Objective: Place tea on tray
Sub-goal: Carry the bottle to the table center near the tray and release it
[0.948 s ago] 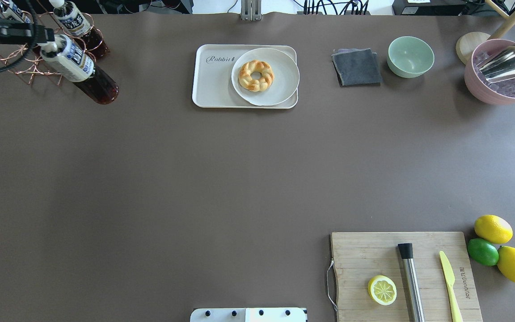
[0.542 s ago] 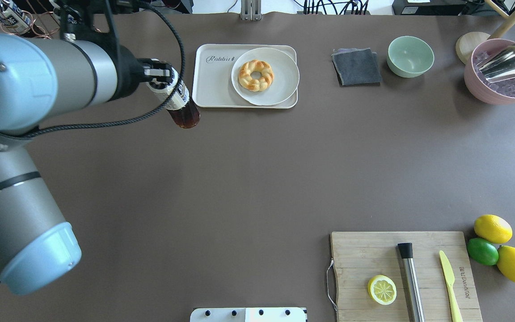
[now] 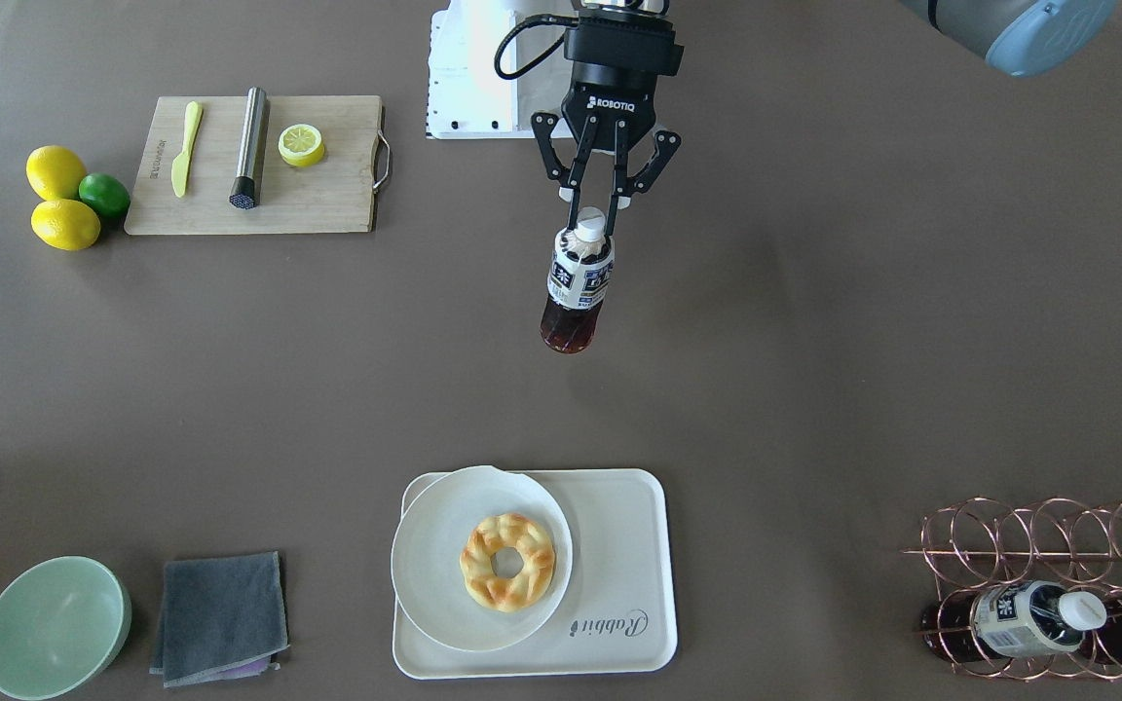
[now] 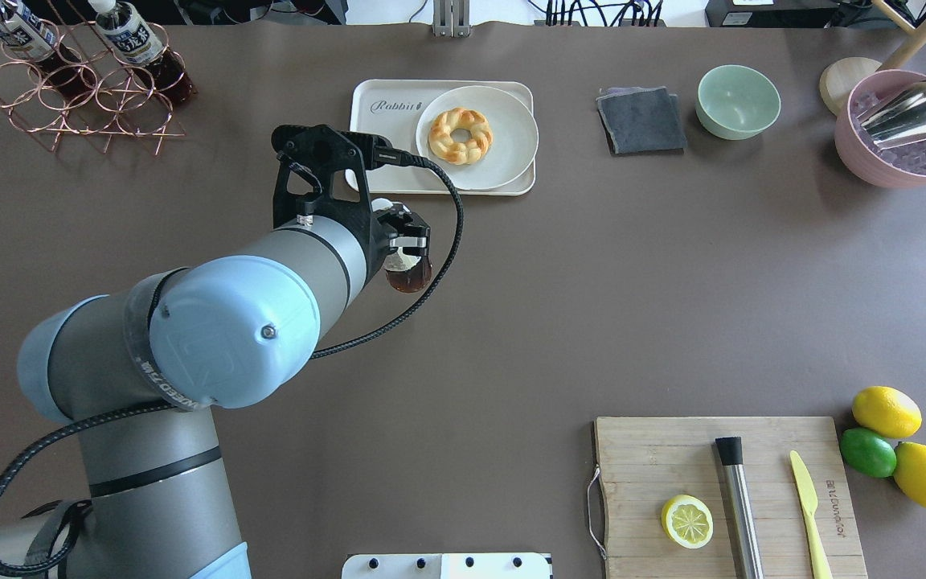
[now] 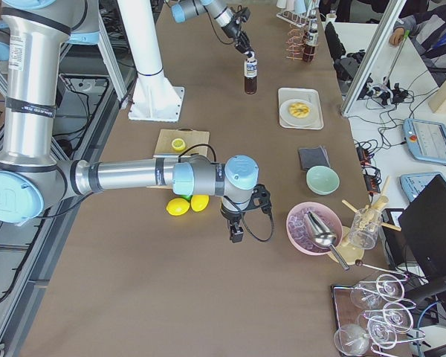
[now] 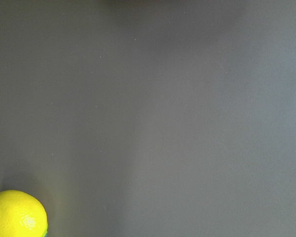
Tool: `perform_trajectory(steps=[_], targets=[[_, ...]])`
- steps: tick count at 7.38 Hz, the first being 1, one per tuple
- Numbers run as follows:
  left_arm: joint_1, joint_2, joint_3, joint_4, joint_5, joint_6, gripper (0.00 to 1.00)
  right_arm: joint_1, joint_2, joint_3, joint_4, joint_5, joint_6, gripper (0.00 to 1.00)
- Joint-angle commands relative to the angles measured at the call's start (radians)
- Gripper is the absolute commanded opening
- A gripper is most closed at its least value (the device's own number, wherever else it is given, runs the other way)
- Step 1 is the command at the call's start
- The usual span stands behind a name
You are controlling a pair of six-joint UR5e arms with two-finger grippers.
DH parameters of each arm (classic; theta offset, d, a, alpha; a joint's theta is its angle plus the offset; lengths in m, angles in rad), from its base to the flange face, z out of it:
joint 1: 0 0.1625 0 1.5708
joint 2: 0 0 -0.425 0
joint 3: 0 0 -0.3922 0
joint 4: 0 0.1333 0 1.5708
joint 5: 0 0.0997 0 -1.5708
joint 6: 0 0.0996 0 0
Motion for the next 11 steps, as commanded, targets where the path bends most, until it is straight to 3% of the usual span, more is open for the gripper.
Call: perform_trajectory(steps=[1,6,7,8,9,11], targets=[[0.047,-0.028,0.053,0.000,0.028,-0.052,0.00,-0.003,0.000,0.002,0.000,0.001,-0.004,1.00],[0.109,-0.003,0.081,0.002,0.085,-0.054,0.00,-0.043,0.023,0.029,0.001,0.002,0.001,1.00],[0.109,-0.002,0.081,0.003,0.085,-0.054,0.29,-0.044,0.047,0.055,0.001,0.034,0.014,1.00],[0.109,0.004,0.084,0.023,0.085,-0.054,0.80,-0.057,0.078,0.060,0.001,0.056,0.063,1.00],[0.104,0.000,0.075,0.023,0.085,-0.052,0.96,-0.090,0.127,0.086,0.001,0.073,0.150,1.00],[0.065,0.004,0.026,0.026,0.071,-0.037,0.96,-0.249,0.307,0.158,0.001,0.068,0.536,1.00]])
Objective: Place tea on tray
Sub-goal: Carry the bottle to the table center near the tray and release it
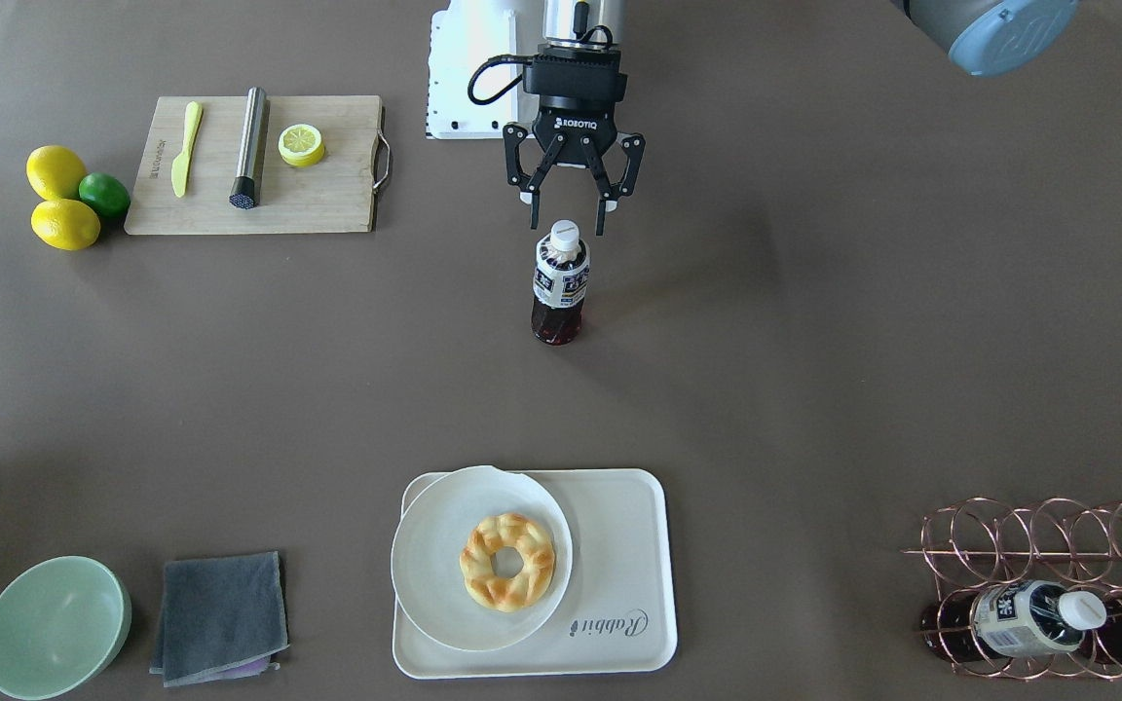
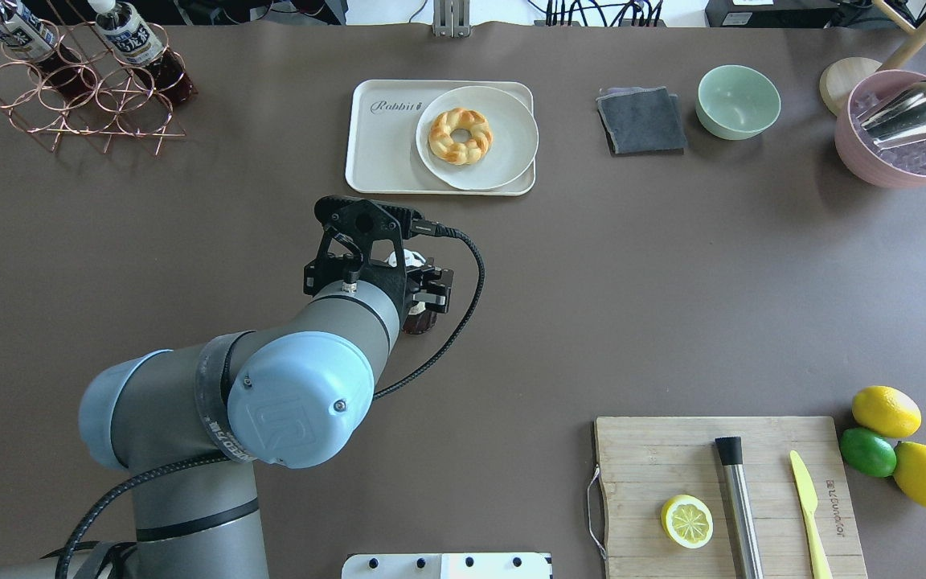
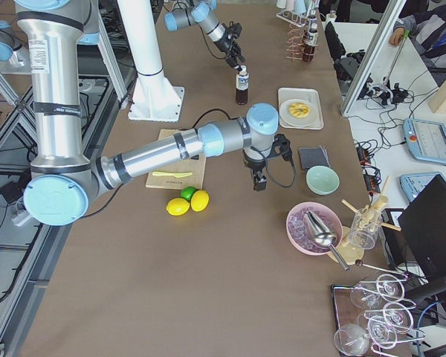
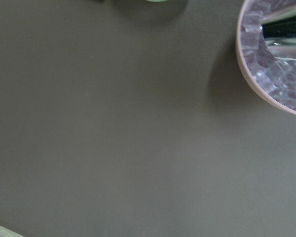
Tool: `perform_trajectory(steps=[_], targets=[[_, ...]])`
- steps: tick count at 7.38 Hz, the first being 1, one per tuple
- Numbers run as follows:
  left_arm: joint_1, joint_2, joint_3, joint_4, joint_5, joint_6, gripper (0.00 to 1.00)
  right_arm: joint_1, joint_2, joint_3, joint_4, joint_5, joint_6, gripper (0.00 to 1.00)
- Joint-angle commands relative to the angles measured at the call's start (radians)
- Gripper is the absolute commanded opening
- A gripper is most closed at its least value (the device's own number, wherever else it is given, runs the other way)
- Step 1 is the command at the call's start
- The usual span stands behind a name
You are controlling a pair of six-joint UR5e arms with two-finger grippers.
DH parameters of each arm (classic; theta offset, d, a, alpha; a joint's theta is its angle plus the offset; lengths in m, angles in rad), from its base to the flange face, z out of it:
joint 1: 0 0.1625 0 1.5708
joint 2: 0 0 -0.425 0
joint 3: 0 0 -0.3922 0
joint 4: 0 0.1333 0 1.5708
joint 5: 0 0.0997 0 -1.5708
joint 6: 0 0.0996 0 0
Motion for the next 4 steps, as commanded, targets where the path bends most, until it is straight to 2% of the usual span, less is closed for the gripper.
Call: perform_trajectory(steps=[1,2,3,4], targets=[[-0.056,0.008,-0.050,0.004,-0.040,0.038,0.96,-0.226,0.241,0.057,-0.001,-0.056,0.440,1.00],[-0.142,0.025,-0.052,0.001,-0.168,0.043,0.96,-0.321,0.333,0.065,-0.001,-0.107,0.620,1.00],[-0.234,0.077,-0.087,-0.001,-0.312,0.135,0.96,-0.413,0.423,0.066,-0.001,-0.179,0.762,1.00],[-0.297,0.150,-0.117,-0.006,-0.359,0.205,0.96,-0.536,0.515,0.065,-0.001,-0.278,0.927,1.00]])
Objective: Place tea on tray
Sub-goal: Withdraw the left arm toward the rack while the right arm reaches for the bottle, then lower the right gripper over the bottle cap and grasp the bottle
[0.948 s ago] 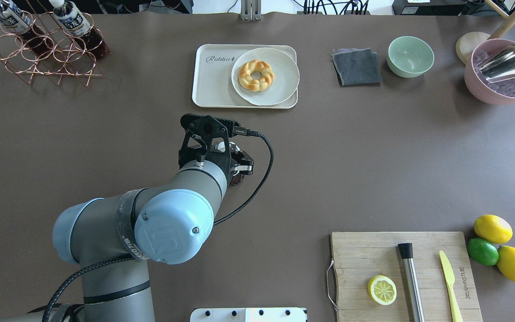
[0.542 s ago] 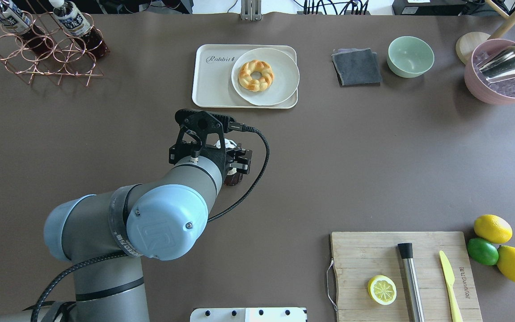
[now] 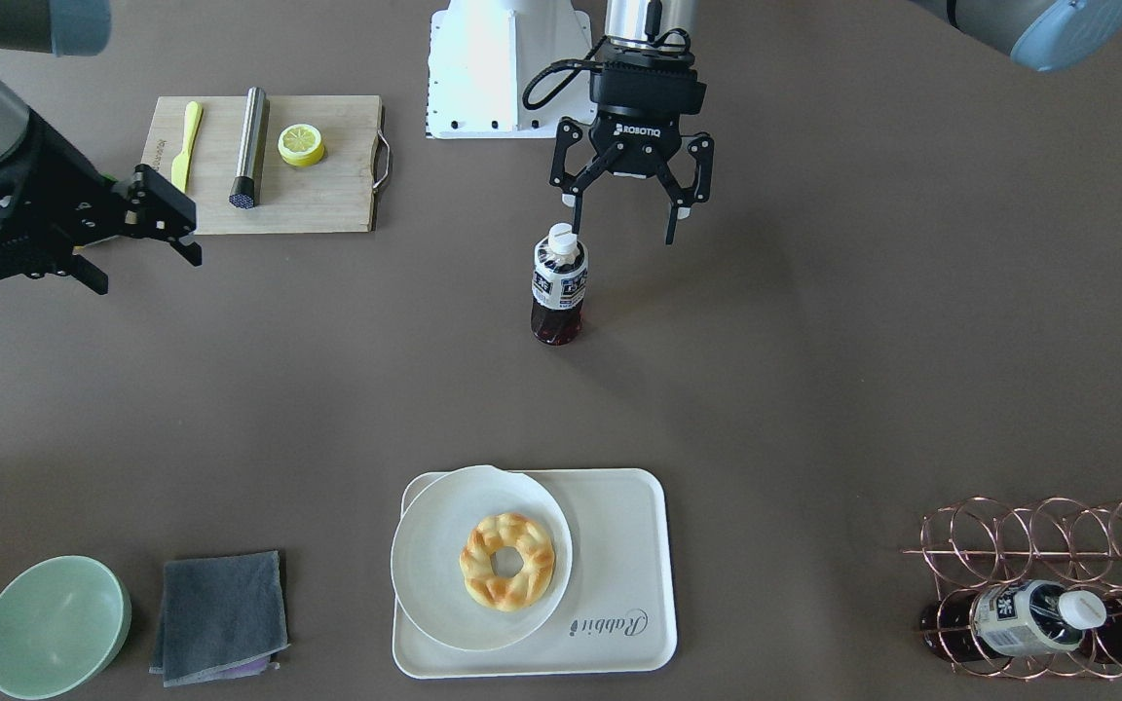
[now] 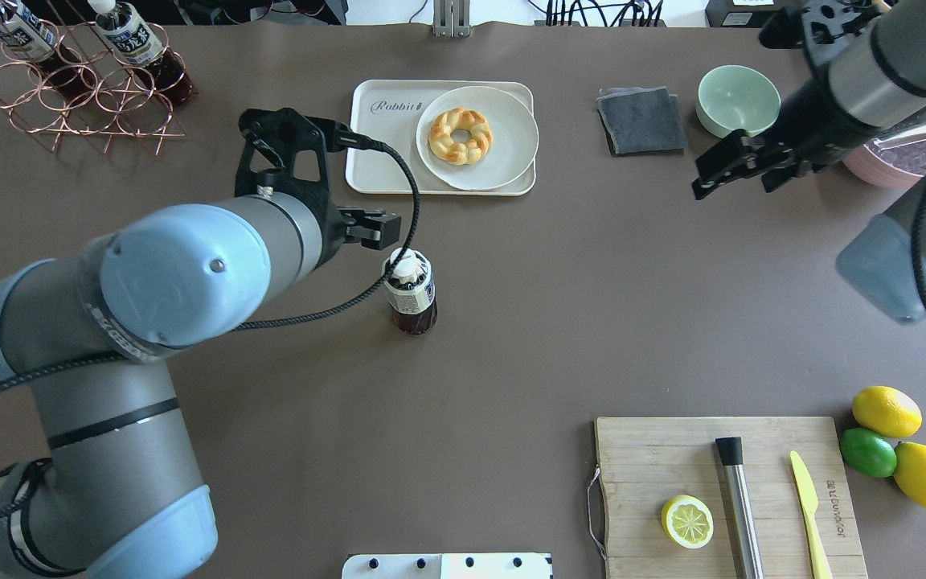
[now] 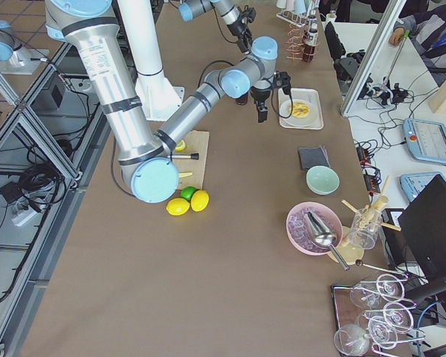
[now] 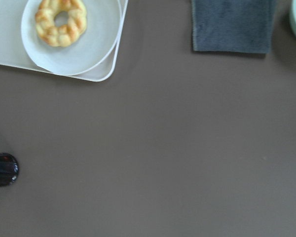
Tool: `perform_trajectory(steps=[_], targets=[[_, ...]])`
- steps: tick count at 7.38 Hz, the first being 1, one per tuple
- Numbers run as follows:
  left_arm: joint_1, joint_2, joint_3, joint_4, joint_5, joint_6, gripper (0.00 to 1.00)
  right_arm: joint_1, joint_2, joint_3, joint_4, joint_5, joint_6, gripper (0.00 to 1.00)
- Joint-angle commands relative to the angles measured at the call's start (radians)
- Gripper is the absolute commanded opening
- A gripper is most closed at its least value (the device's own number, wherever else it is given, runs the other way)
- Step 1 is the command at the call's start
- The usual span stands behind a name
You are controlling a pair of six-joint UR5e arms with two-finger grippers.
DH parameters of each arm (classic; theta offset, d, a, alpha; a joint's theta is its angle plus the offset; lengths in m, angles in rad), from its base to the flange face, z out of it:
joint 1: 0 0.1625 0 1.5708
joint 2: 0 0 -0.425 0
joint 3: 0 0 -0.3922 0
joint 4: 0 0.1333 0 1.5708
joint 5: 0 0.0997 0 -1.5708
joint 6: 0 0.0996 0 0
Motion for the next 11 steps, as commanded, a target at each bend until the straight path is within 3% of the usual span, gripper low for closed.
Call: perform_trajectory(steps=[1,3,5,6,9,11], targets=[[-0.198,0.138,-0.040,-0.010,-0.209,0.185,0.96,-0.302,0.257,-0.006,-0.012,-0.245,0.427,1.00],[-0.385,0.221,-0.021,-0.026,-0.420,0.349,0.97,-0.400,0.368,-0.029,-0.058,-0.339,0.567,1.00],[-0.532,0.275,0.070,-0.087,-0.602,0.483,0.97,-0.464,0.507,-0.124,-0.127,-0.407,0.626,0.99],[-0.573,0.299,0.107,-0.137,-0.676,0.527,0.97,-0.493,0.515,-0.155,-0.123,-0.456,0.640,0.98],[-0.573,0.335,0.124,-0.213,-0.680,0.526,0.97,-0.506,0.600,-0.294,-0.117,-0.501,0.640,0.94],[-0.574,0.347,0.124,-0.214,-0.679,0.528,0.97,-0.521,0.600,-0.314,-0.117,-0.521,0.639,0.87]])
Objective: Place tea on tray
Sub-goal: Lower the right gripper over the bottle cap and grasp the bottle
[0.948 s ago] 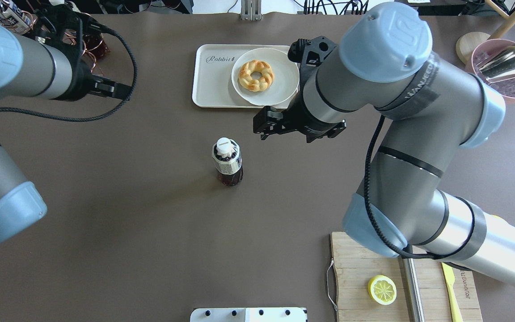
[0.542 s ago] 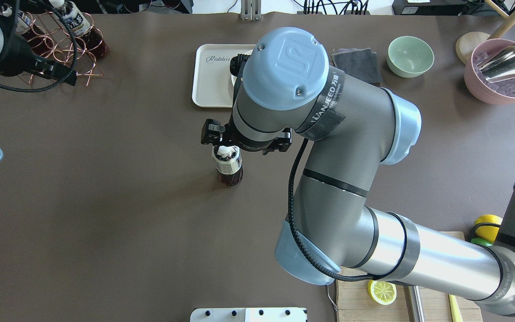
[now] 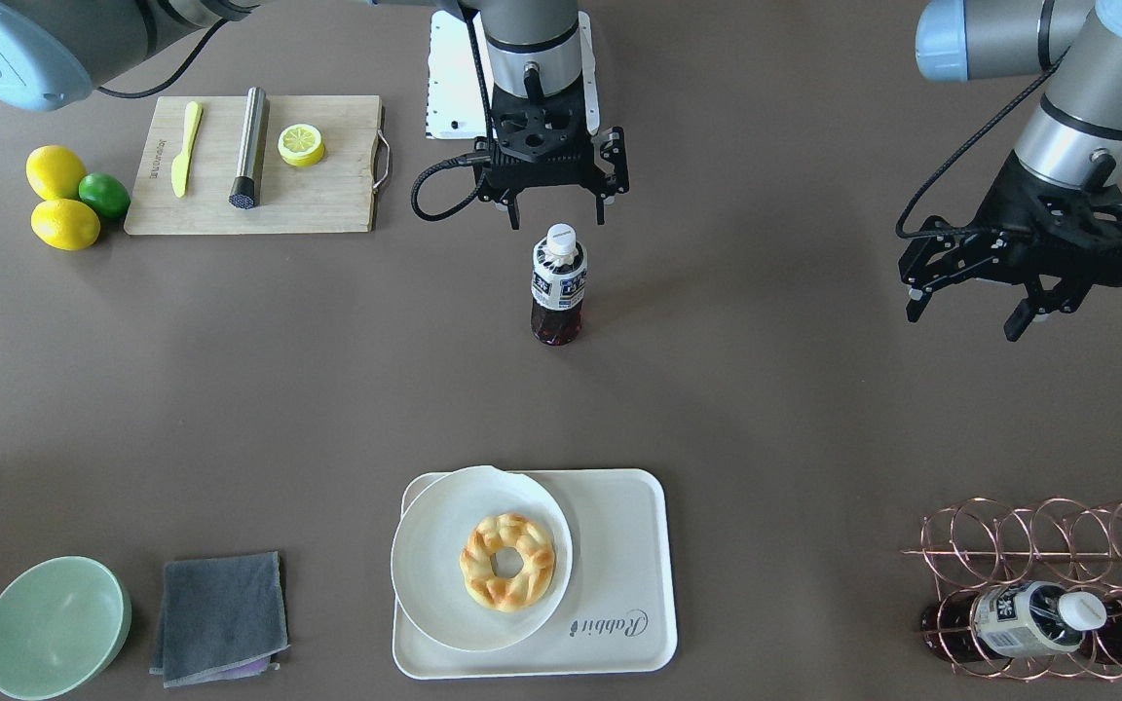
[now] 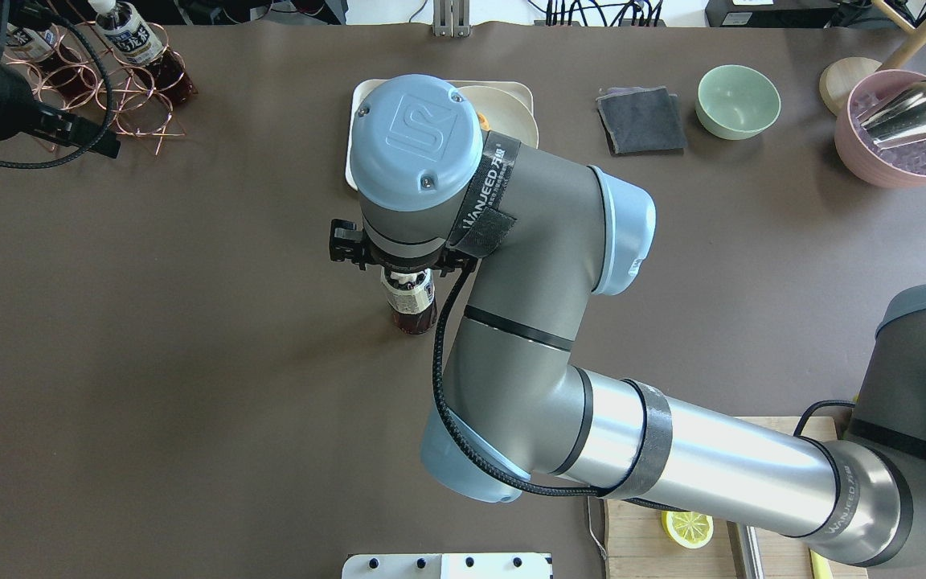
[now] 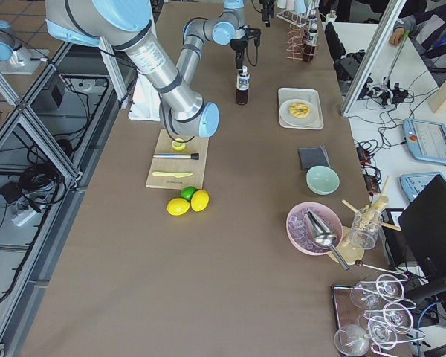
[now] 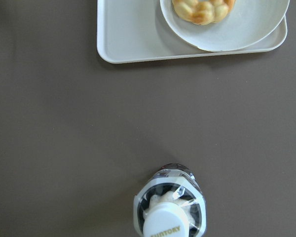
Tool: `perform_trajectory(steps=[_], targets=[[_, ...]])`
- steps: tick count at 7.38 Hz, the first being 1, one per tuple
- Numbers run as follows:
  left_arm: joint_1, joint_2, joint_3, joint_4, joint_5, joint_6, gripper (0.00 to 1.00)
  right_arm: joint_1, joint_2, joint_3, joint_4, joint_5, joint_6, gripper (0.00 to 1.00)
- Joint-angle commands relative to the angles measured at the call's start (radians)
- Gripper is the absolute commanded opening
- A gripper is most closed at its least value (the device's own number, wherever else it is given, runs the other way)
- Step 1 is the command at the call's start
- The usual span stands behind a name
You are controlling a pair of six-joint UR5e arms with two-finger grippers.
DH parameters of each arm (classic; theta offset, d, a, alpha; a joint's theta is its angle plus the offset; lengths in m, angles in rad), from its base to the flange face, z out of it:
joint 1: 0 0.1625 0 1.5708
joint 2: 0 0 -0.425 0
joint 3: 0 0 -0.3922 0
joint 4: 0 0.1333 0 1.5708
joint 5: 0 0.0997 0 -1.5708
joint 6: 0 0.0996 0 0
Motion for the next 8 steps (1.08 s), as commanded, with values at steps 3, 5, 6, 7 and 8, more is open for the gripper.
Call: perform_trajectory(steps=[3,5,6,7,8], targets=[[-0.001,0.025,-0.006,-0.012,-0.002,-0.001,0.97,-0.026,0.004,-0.054,0.026,-0.050,0.008,0.47],[0.000,0.025,-0.003,-0.012,-0.002,0.001,0.97,-0.013,0.012,-0.054,0.025,-0.050,-0.003,0.00],[0.000,0.025,-0.002,-0.012,-0.002,0.000,0.97,0.012,0.033,-0.059,0.017,-0.043,-0.007,0.00],[0.000,0.025,0.001,-0.014,-0.002,0.001,0.97,0.044,0.079,-0.103,0.011,-0.036,-0.020,0.00],[0.000,0.025,0.004,-0.012,-0.002,0.003,0.97,0.081,0.172,-0.223,0.019,-0.036,-0.036,0.00]])
